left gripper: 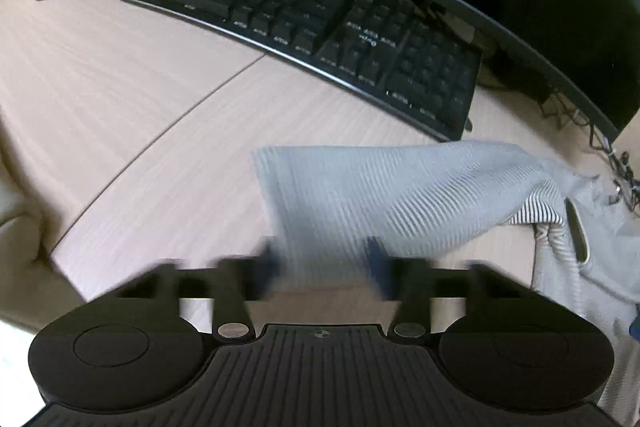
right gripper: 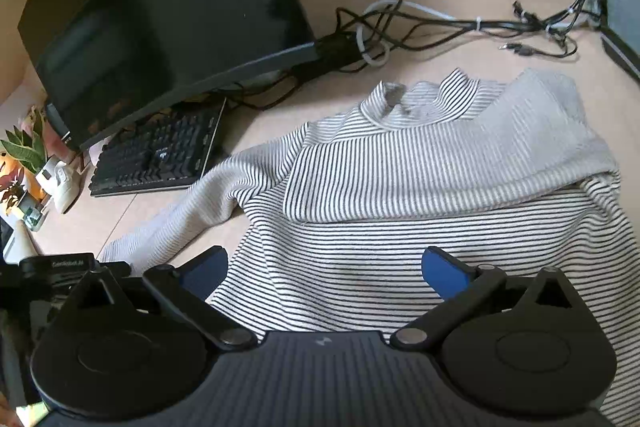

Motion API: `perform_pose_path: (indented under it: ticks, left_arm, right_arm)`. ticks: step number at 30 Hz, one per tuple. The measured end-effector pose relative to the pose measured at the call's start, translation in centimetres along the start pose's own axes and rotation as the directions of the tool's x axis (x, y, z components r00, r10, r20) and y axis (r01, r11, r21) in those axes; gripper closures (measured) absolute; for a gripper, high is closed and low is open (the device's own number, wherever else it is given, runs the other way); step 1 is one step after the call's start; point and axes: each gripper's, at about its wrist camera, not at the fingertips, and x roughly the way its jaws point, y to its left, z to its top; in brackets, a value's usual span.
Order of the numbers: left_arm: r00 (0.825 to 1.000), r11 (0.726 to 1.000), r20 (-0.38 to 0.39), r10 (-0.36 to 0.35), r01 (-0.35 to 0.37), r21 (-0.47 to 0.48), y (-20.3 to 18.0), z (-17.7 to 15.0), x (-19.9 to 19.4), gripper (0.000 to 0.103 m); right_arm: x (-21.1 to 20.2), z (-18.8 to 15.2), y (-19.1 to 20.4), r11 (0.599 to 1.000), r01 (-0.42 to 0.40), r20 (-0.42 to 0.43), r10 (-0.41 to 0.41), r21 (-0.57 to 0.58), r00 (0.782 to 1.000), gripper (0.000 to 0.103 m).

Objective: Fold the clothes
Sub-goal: 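Grasp the sweater edge with the left gripper and fold it toward the right gripper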

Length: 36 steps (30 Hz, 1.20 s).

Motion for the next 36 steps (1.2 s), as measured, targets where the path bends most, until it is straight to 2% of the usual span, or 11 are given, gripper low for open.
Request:
perform_pose_path:
  ticks: [1,6,11,13,17,21,25,29,31,32,36]
  left_arm:
    - [1.000,1.000,0.006,-0.014,0.014,0.000,-0.1,0.3,-0.1,0.095]
    - [0.988,0.990,0.125,-0.092,0.078,0.118,-3.4,2.2,-2.4,0.097]
    - [0.960,0.966,0.195,-0.201,0.161,0.203,-7.3,4.4,-5.1,0.098]
    - [0.939,0.938,0.205,-0.276,0.217,0.269,-10.1,5.1,-6.7,0.098]
    - [0.881,0.848,0.192,-0.433,0.327,0.416,-17.3,6.1,-9.5,0.098]
    - [0.822,0.730,0.123,-0.556,0.412,0.545,-25.7,6.0,-10.5,0.098]
    - [0.773,0.614,0.031,-0.634,0.478,0.628,-32.5,4.2,-9.9,0.097]
    - [0.725,0.557,-0.041,-0.688,0.563,0.611,-35.4,2.8,-8.9,0.087]
    - [0.722,0.562,-0.035,-0.691,0.567,0.602,-35.3,2.9,-8.7,0.070]
    - [0.726,0.571,-0.027,-0.687,0.563,0.598,-35.1,3.0,-8.5,0.067]
    - [0.782,0.657,-0.008,-0.623,0.528,0.538,-31.7,4.1,-6.9,0.057]
  right_arm:
    - [-0.4,-0.1,-0.2,1.000,0.004,0.010,-0.004,0.002,1.000,0.000]
    - [-2.0,-0.7,-1.2,0.999,0.043,0.055,-0.044,0.008,0.998,0.000]
    - [-3.6,-0.6,-1.4,0.997,0.064,0.114,-0.059,-0.038,0.992,0.000]
    - [-4.1,-0.6,-1.1,0.994,0.077,0.140,-0.065,-0.083,0.988,0.000]
    - [-4.8,-0.6,-1.5,0.992,0.085,0.167,-0.069,-0.093,0.984,0.000]
    - [-5.6,-1.5,-3.4,0.994,0.105,0.174,-0.096,-0.043,0.980,0.000]
    - [-6.5,-2.2,-5.7,0.989,0.146,0.185,-0.149,0.029,0.971,0.000]
    - [-6.9,-2.7,-7.4,0.981,0.177,0.188,-0.189,0.075,0.964,0.000]
    - [-7.2,-2.7,-7.9,0.979,0.187,0.192,-0.200,0.083,0.961,0.000]
    - [-7.2,-2.6,-8.1,0.978,0.192,0.196,-0.205,0.084,0.959,0.000]
    - [-7.1,-0.8,-8.7,0.976,0.198,0.224,-0.213,0.087,0.951,0.001]
